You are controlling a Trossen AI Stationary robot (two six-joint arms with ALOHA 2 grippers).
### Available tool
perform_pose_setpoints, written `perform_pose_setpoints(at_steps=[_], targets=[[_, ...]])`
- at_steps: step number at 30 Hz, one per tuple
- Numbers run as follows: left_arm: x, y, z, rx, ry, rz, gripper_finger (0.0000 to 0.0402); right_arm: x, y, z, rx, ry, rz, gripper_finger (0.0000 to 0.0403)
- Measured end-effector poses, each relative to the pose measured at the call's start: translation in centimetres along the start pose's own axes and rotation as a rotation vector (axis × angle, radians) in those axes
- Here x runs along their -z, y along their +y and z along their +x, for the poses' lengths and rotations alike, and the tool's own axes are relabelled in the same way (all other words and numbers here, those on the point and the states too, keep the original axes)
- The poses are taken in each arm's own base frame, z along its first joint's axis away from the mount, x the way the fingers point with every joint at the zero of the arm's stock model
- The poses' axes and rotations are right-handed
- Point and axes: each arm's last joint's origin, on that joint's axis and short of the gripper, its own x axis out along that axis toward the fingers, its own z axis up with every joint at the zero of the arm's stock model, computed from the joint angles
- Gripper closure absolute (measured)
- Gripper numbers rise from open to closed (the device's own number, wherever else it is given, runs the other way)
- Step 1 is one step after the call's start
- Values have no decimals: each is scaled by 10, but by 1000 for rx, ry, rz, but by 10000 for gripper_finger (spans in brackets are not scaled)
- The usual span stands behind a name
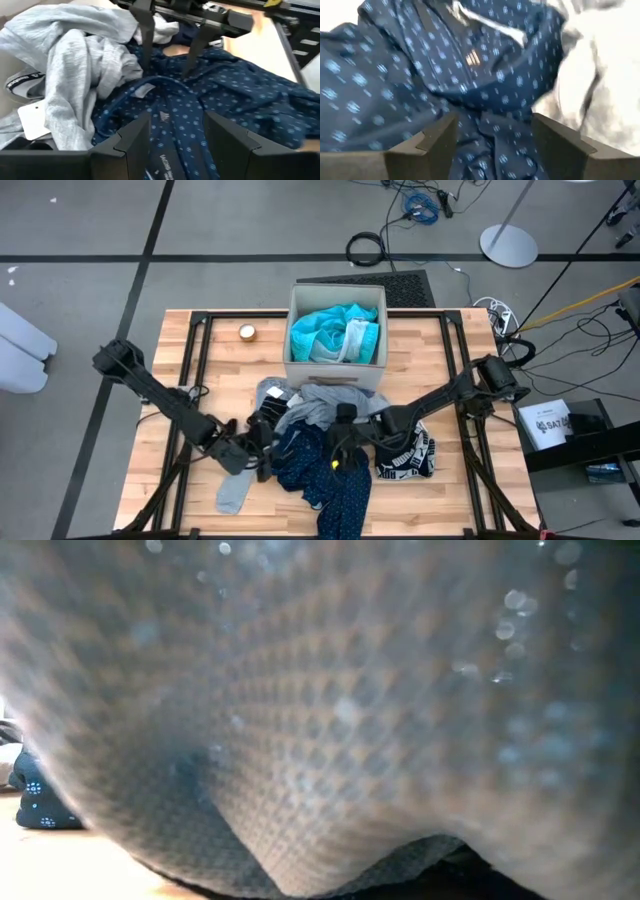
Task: Sort clothes
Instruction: Put the blue polo shirt into the laundry organizer
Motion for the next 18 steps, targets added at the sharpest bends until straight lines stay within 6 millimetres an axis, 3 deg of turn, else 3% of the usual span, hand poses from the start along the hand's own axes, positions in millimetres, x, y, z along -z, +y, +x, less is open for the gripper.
perform_pose_setpoints(at_steps=[8,11,16,18], targets=[[-2,6,6,-31,-1,-9,212,19,-14,7,27,27,87,190],[-4,8,7,-40,-4,-15,212,27,-18,9,37,52,120,239],[-7,8,9,-33,-26,-36,212,31,-18,9,42,73,117,370],[-8,8,9,-33,-28,-39,212,28,-17,7,40,67,108,390]])
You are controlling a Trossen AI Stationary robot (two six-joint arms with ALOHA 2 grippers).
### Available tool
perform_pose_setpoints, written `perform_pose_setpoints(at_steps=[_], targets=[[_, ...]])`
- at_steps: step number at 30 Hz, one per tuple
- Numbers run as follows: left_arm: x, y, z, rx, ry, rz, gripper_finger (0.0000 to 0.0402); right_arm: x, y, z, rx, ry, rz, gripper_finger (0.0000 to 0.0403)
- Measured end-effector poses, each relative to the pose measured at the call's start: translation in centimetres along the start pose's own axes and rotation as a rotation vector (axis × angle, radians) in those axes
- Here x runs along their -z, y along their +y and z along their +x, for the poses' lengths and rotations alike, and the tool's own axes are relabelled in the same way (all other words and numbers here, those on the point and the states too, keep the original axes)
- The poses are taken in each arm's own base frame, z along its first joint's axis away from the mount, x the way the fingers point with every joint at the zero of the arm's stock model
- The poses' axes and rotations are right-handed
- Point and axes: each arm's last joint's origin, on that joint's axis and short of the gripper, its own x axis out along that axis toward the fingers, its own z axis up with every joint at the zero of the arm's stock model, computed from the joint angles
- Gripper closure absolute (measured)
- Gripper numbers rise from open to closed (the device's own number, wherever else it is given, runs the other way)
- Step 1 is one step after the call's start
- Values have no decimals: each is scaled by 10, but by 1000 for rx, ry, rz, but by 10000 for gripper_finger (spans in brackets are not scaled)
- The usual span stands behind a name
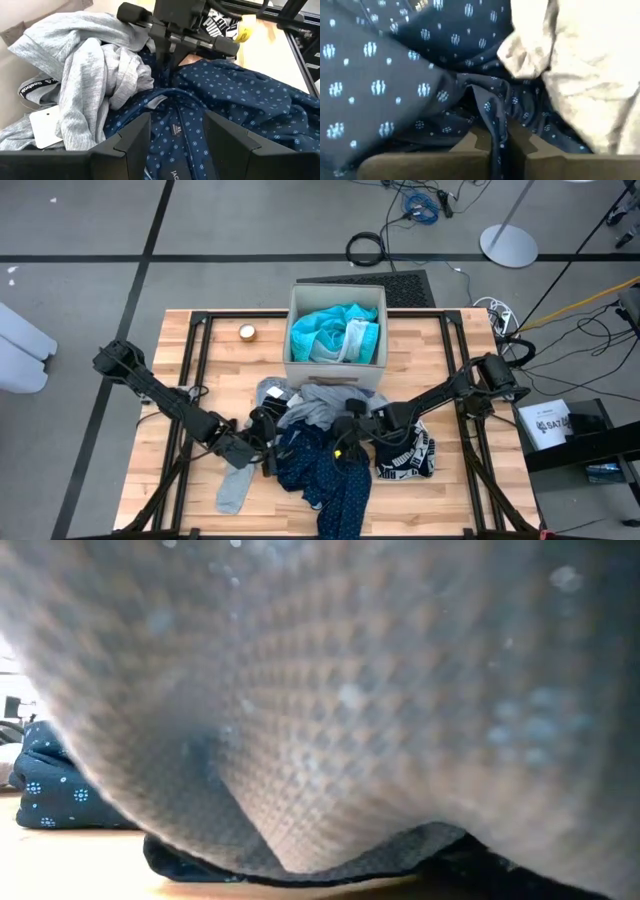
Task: Sort clothes
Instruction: Put the blue polo shirt into the laundry organizer
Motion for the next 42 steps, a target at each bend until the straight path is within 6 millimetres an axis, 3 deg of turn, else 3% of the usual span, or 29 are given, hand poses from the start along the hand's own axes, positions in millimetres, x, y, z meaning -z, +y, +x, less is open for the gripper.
perform_pose_setpoints(at_steps=[7,15,21,26,30,35,42], targets=[[-1,-1,0,12,-8,-9,212,-42,15,-33,-10,-22,-105,399],[-1,-1,0,14,-4,-6,212,-90,45,-110,86,-24,-263,400],[-1,-1,0,13,-2,21,212,-104,67,-170,159,-36,-321,402],[-1,-1,0,13,-2,33,212,-101,75,-214,205,26,-260,402],[-1,-1,0,12,-2,49,212,-86,79,-236,208,134,-156,402],[-1,-1,0,12,-1,50,212,-57,89,-239,91,426,25,400],[-1,-1,0,12,-1,51,212,-26,104,-225,79,569,91,381]])
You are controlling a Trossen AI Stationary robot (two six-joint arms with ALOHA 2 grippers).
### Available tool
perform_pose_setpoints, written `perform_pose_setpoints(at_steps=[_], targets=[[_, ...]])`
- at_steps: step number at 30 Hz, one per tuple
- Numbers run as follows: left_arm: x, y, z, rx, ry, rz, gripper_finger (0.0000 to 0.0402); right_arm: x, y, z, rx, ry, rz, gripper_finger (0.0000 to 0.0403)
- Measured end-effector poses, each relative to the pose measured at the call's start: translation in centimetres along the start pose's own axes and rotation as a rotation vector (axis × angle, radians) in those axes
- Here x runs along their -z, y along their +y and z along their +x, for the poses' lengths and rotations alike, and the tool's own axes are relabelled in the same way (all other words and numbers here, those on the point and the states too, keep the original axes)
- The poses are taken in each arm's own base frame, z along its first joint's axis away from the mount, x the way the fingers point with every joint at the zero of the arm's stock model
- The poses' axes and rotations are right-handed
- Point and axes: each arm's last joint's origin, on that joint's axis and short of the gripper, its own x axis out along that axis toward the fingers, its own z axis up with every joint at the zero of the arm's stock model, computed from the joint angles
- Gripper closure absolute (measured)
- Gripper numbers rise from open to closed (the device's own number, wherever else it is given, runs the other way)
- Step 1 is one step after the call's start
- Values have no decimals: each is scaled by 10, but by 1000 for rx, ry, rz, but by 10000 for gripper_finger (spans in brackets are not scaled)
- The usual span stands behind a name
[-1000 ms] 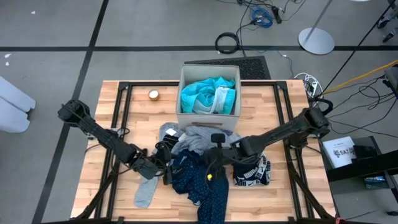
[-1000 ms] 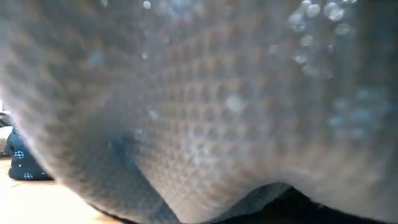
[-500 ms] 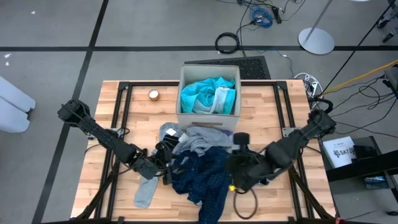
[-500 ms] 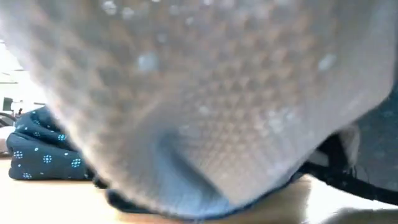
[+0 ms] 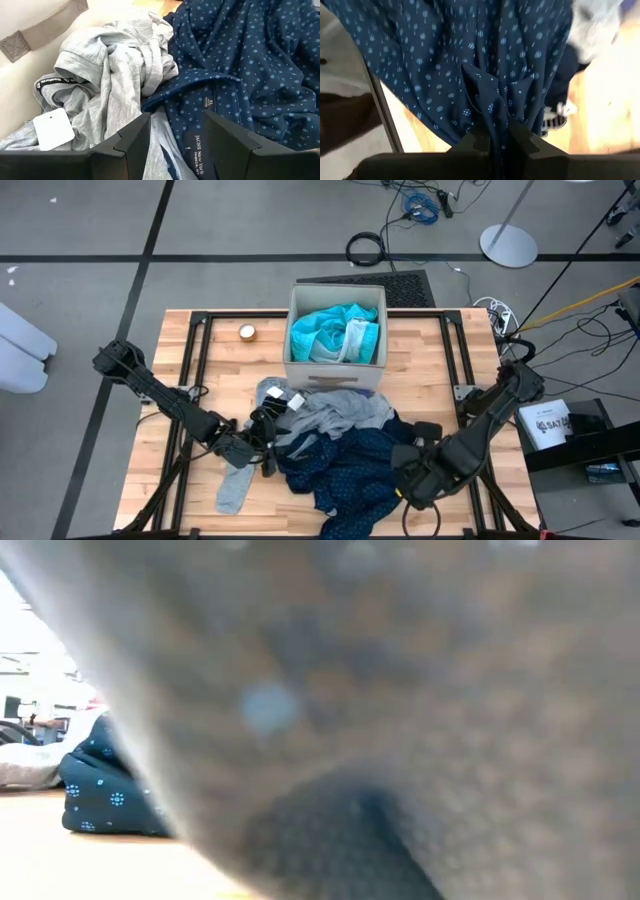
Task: Sort clothes
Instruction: Put the blue polo shirt into the laundry organizer
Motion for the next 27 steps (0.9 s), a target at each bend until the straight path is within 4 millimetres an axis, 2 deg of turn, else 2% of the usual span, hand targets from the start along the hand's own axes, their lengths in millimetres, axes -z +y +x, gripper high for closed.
perform_pose_setpoints(at_steps=[4,10,14,18,22,27], targets=[[0,0,0,1,-1,2,212,3,0,7,0,58,-21,361],[0,0,0,1,-1,2,212,3,0,7,-3,43,-201,310],[0,0,0,1,0,6,212,-2,0,7,52,-52,-271,274],[0,0,0,1,1,26,212,-21,2,6,89,-264,-297,249],[0,0,0,1,1,26,212,-41,5,8,26,-368,-333,237],[0,0,0,1,2,27,212,-64,5,37,49,-370,-375,236]])
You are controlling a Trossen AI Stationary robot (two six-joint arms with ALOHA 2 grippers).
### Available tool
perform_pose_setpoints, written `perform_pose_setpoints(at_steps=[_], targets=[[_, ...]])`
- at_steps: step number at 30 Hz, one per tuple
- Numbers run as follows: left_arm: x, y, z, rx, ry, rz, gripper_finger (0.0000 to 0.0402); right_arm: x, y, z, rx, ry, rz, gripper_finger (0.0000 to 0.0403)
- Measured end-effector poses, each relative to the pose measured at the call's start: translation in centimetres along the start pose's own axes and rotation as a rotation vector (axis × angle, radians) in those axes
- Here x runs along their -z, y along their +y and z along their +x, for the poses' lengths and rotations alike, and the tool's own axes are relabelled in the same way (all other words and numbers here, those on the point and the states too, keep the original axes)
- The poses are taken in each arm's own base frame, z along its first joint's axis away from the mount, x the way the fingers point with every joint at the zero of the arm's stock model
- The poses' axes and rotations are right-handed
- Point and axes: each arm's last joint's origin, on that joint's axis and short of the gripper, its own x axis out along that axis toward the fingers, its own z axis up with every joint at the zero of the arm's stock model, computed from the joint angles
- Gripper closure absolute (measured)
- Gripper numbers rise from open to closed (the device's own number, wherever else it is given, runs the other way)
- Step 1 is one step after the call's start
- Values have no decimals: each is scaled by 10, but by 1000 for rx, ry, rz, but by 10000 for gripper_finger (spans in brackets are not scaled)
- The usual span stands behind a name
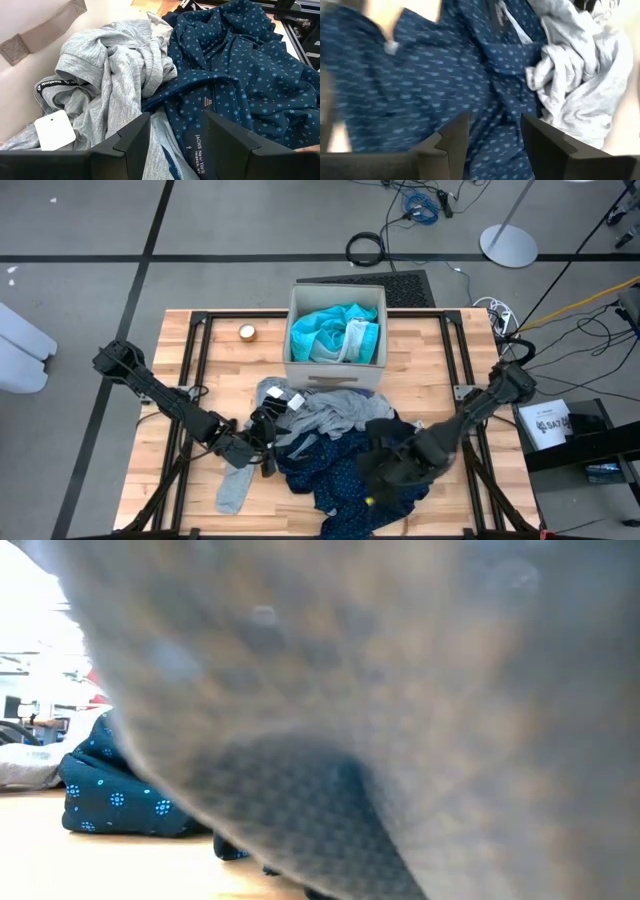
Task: Sort clothes
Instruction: Put the blue polo shirt into the laundry organizer
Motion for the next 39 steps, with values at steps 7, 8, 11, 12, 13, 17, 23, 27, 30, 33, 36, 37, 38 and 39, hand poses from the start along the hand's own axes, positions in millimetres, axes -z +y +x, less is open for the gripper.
perform_pose_setpoints(at_steps=[7,8,11,12,13,17,23,27,30,33,36,37,38,39], targets=[[0,0,0,9,5,0,212,7,-15,59,70,132,-48,236],[0,0,0,9,5,-1,212,7,-19,66,76,144,-40,236],[0,0,0,9,5,-1,212,12,-30,85,71,173,-24,236],[0,0,0,9,5,0,212,12,-34,90,72,166,-15,236],[0,0,0,9,5,-1,212,14,-37,95,74,164,-10,236],[0,0,0,9,6,0,212,19,-49,111,35,162,32,236],[1,0,0,6,11,5,212,30,-54,130,-75,172,96,240],[2,1,0,-1,24,15,212,36,-55,132,-62,199,120,283],[2,1,0,-1,24,15,212,35,-56,132,-35,190,120,355],[2,1,0,-1,24,15,212,31,-56,129,-16,174,107,392],[2,1,0,-1,24,15,212,21,-57,119,-16,169,101,398],[2,1,0,0,24,15,212,15,-57,113,-17,164,96,399],[2,1,0,-1,24,15,212,9,-57,105,-16,158,90,399],[2,1,0,0,24,15,212,2,-58,96,-5,152,81,400]])
